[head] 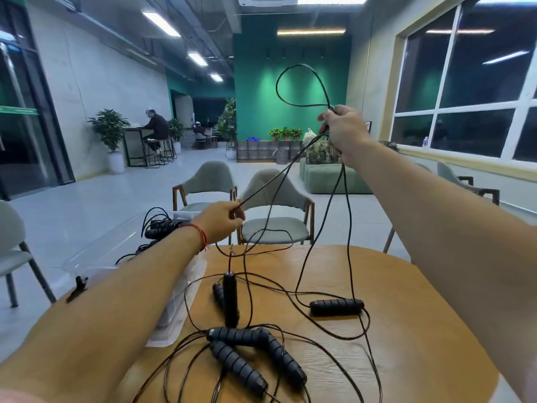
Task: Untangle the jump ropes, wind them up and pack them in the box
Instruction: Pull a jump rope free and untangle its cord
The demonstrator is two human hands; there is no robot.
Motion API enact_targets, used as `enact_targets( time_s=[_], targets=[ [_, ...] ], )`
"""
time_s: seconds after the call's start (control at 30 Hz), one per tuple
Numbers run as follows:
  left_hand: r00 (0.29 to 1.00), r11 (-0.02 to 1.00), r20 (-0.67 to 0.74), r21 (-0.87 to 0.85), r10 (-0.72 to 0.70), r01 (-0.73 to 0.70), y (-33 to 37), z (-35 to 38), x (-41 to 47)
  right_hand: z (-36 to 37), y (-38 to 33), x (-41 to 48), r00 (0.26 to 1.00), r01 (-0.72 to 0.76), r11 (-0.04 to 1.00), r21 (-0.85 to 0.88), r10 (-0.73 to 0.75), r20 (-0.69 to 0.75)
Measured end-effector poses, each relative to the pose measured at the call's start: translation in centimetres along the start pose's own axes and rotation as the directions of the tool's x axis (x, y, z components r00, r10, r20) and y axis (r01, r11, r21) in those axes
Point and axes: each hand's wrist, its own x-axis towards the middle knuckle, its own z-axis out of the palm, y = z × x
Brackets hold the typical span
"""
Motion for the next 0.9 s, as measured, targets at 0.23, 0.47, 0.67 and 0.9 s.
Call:
enact_targets(
  time_s=[0.23,0.47,0.67,0.9],
  targets=[
    [0.811,0.802,0.408,-0.253,-0.419,0.541,-4.3,2.5,-1.8,-0.9,0.5,0.4,1.000,0.011,0.996,-0.084,-0.009,0.018],
    [0.919,0.775,0.341,-0.520,-0.197,0.359,-4.6,5.2,-4.2,-0.2,1.8,-0.1,0.998,-0.003,0.993,-0.114,0.010,0.056],
    [0.909,0.861,0.403,-0.418,-0.110,0.290,-6.6,7.4,-7.4,1.0,2.2,-1.0,0.995,0.004,0.990,-0.143,0.011,0.103],
    [0.875,0.980,0.458,-0.042,-0.154,0.195,-7.4,10.0,-9.7,3.4,3.1,-2.7,0.980,0.050,0.982,-0.181,-0.012,0.201]
  ],
)
